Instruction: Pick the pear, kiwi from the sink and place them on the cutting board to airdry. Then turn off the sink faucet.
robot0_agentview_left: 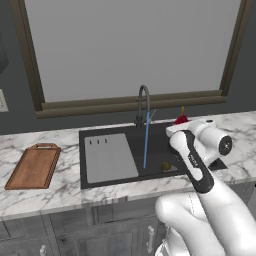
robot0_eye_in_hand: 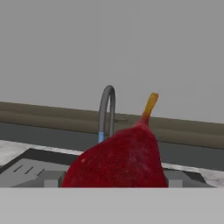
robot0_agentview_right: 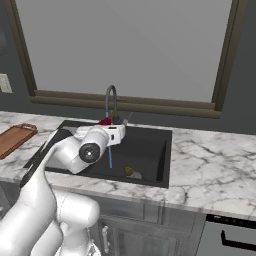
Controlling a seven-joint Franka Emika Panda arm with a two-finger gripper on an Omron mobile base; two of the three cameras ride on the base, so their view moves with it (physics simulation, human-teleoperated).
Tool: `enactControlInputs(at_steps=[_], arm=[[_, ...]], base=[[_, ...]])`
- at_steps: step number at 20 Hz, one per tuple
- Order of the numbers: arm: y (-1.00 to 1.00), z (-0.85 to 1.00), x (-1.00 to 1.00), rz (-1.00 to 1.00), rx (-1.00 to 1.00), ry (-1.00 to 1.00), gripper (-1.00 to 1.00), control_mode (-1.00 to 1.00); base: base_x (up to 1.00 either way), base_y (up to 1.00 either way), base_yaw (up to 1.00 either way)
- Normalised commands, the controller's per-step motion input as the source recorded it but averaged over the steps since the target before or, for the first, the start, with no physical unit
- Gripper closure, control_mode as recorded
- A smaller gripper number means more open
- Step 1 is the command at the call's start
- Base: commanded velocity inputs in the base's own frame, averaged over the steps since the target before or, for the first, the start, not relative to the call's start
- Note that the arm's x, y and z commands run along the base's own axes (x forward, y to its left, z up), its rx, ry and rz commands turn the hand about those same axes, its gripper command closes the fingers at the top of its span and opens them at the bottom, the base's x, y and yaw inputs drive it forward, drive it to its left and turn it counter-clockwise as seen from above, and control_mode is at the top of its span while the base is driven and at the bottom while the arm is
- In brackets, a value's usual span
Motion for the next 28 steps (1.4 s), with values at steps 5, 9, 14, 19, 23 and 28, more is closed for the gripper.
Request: enactControlInputs(at_steps=[5,9,14,19,23,28], arm=[[-0.03,0.87,-0.73,0.06,0.00,0.10,1.00,-1.00],[0.00,0.92,-0.57,0.06,0.00,0.39,1.00,-1.00],[0.05,0.70,-0.49,0.06,-0.03,0.50,1.00,-1.00],[0.14,0.36,-0.63,0.05,0.00,0.40,1.00,-1.00],[0.18,-0.06,-0.99,0.04,-0.02,-0.08,1.00,-1.00],[0.55,-0.26,-1.00,0.02,-0.06,-0.11,1.00,-1.00]], base=[[0.00,0.00,0.00],[0.00,0.00,0.00],[0.00,0.00,0.00],[0.00,0.00,0.00],[0.00,0.00,0.00],[0.00,0.00,0.00]])
